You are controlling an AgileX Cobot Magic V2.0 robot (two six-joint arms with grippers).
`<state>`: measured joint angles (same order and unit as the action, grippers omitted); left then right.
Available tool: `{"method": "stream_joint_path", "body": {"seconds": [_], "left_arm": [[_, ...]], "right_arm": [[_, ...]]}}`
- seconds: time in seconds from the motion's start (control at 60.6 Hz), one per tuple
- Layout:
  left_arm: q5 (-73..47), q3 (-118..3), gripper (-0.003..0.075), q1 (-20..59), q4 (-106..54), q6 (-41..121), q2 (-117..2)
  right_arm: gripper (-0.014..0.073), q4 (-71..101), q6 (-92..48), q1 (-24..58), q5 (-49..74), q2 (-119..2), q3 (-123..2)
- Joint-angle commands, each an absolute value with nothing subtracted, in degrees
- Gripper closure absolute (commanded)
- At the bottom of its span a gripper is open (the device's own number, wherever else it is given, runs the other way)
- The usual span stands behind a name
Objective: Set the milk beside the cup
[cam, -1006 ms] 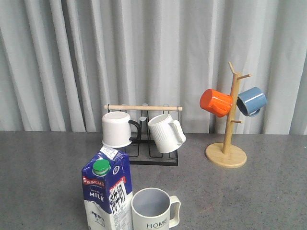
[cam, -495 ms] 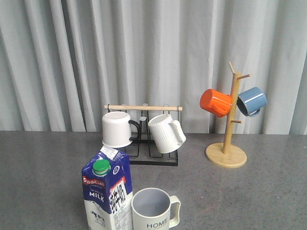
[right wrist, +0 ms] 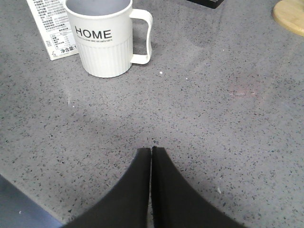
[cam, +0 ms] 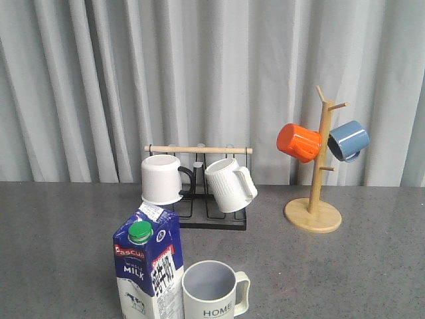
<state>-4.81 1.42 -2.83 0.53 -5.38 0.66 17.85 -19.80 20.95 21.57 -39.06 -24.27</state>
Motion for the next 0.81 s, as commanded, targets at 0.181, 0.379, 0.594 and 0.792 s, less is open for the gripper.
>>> {"method": "stream_joint_path", "body": {"seconds": [0.181, 0.379, 0.594, 0.792], "left_arm": [[-1.0, 2.8, 0.0728, -2.7, 0.0, -5.9, 1.4], [-1.0, 2.8, 0.0728, -2.7, 0.0, -5.9, 1.4], [-1.0, 2.8, 0.0728, -2.7, 0.0, -5.9, 1.4], [-1.0, 2.8, 0.0728, -2.7, 0.0, -5.9, 1.4]], "right_arm": [[0.0599, 18.0, -19.8, 20.7, 17.8, -38.9, -25.9], [0.0599, 16.5, -19.9, 20.7, 17.2, -36.2, -24.2], [0.0599, 12.2, -19.6, 15.5, 6.8, -25.0, -15.4], [0.0599, 12.0, -15.5, 5.2, 2.2, -11.7, -6.9]]}}
